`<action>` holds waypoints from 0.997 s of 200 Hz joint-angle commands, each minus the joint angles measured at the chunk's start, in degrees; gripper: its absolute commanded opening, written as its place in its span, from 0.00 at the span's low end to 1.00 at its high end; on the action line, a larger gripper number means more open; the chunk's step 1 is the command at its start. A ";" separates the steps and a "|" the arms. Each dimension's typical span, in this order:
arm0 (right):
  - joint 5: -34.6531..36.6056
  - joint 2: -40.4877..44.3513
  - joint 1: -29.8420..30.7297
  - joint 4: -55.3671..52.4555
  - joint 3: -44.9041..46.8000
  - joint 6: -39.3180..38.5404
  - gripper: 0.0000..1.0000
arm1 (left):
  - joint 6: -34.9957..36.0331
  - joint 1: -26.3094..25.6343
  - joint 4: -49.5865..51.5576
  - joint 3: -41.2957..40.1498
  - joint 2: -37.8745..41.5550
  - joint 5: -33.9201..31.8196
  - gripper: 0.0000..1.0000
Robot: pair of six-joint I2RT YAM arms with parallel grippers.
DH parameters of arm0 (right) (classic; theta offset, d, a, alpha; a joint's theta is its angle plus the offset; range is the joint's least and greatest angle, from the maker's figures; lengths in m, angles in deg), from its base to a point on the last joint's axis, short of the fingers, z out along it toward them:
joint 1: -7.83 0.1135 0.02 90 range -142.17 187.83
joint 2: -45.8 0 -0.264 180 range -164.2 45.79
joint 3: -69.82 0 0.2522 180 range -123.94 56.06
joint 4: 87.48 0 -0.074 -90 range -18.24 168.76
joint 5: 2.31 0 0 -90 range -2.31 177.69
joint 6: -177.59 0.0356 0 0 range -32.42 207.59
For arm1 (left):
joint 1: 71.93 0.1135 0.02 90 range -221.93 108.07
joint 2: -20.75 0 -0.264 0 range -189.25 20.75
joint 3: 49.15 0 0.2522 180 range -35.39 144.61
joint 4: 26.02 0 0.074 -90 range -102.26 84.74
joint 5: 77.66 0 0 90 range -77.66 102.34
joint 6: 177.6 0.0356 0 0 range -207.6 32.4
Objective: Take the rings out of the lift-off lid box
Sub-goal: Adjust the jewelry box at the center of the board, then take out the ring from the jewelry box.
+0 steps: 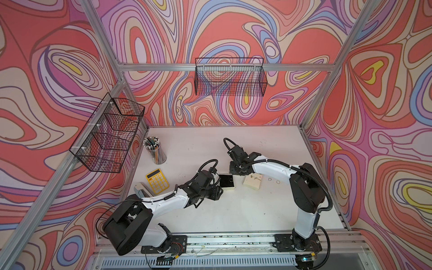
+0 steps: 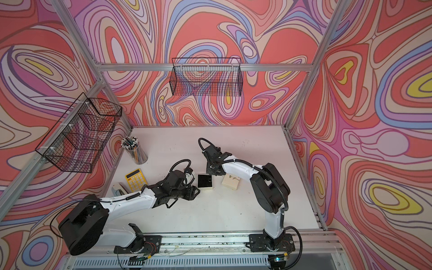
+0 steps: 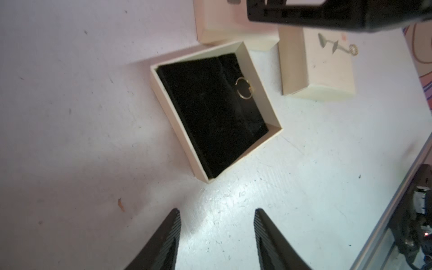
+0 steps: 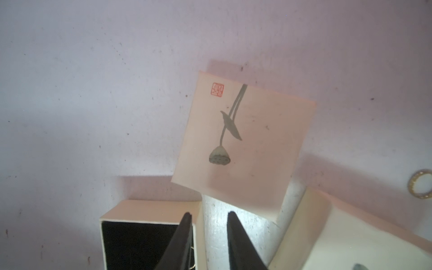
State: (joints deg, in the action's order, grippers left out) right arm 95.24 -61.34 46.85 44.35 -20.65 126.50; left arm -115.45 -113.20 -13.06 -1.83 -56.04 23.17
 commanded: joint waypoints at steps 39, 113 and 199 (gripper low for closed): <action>-0.36 5.27 5.85 -0.26 3.06 -0.27 0.18 | -3.89 -0.12 4.26 1.65 2.82 -5.85 0.63; -1.35 1.71 7.66 -3.22 2.83 0.89 0.18 | -3.91 0.10 3.94 -0.29 4.11 -5.82 0.64; -2.02 -1.66 7.66 -1.44 2.53 -0.26 0.17 | -3.20 0.23 2.47 0.67 1.85 -3.36 0.65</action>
State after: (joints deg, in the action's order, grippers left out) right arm 92.60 -61.29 54.31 43.01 -17.02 126.41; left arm -118.29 -113.18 -10.76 -1.37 -53.24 18.80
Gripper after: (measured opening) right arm 0.168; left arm 0.645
